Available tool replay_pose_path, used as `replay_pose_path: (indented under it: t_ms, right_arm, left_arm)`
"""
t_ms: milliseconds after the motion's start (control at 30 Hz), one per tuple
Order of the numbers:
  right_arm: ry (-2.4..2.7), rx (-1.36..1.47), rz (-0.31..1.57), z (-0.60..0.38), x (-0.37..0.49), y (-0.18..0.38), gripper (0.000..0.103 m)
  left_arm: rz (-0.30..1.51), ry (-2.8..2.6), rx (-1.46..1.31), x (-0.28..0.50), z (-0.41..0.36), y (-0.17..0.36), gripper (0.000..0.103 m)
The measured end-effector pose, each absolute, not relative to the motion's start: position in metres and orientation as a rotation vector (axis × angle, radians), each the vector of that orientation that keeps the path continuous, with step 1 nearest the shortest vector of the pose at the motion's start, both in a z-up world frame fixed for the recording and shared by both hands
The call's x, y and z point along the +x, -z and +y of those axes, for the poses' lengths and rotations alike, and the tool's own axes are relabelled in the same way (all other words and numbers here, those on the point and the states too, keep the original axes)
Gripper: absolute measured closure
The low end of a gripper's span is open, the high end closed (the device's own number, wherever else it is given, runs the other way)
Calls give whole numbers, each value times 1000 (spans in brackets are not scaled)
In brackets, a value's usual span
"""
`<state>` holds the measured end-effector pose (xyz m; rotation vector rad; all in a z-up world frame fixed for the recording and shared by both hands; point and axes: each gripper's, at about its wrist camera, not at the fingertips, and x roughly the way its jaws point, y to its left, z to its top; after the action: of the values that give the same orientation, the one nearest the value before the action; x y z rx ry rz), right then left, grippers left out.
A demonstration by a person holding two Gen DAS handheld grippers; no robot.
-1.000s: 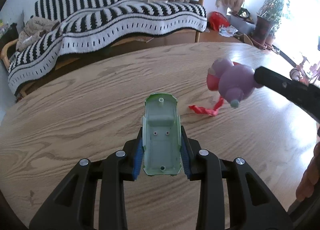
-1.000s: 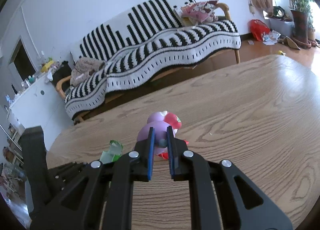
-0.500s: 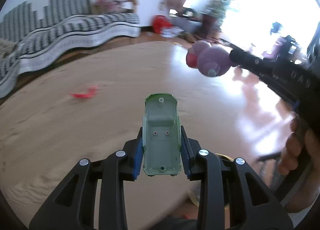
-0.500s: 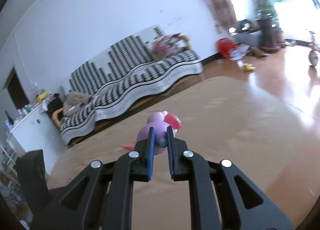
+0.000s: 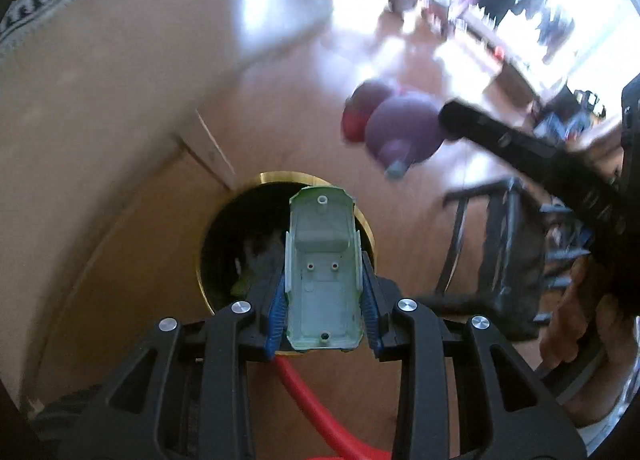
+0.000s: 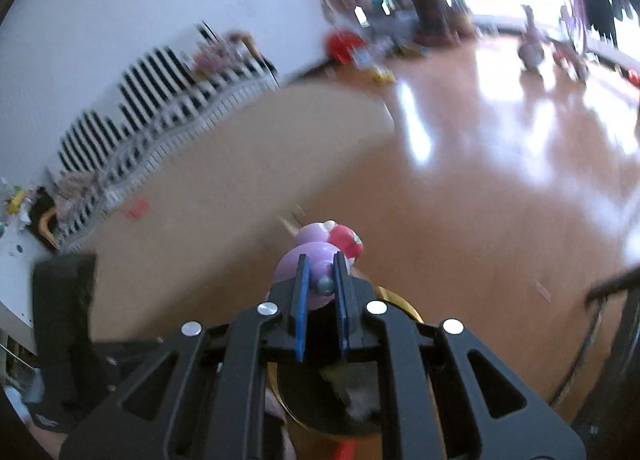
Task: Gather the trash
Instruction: 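Carry the tray and toy to the black bin and open both tools, then move both open tools back over the table toward the red scrap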
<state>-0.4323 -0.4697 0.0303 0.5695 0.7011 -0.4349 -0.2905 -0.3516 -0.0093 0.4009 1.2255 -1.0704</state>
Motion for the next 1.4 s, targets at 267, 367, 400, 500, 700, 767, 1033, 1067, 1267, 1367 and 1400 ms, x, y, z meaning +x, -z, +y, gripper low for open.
replay_pose_path:
  t_ms: [267,367,400,500,700,767,1033,1067,1267,1367,1400]
  right_arm:
    - [437,731,855,-486,-438,57,90]
    - [425,772,891,-489,-431,68,90]
    - [414,794,900,-491,-426,68,83]
    - [438,809,854,-499,-424,58,7]
    - [513,724,729,-516,-433,20,7]
    - [533,634,692,-511,-427,6,7]
    - [260,419,675,-438,-315,-34,7]
    - [214,400,683,-423,-292,-37,7]
    - [16,268,755,-338,-164,-44,7]
    - [-46,230,807,-300,-105,-42,7]
    - [-54,216,826,-289,-86,-41,7]
  left_arm:
    - [1366,1014,484,-295,-366,76,71]
    - [1382,993,502,-293,-366,85,66]
    - [1388,978,504,-287,-361,86,30]
    - [1389,965,498,-282,-355,85,6]
    - [1244,949,415,-271,-333,37,6]
    - [1164,945,363,-262,-318,7,6]
    - [919,666,227,-177,-212,-78,6]
    - [911,616,228,-165,-197,-79,6]
    - [977,352,194,-81,-92,-53,6]
    - [1007,259,164,-40,-51,-39,6]
    - [1013,241,154,-29,-42,-38,6]
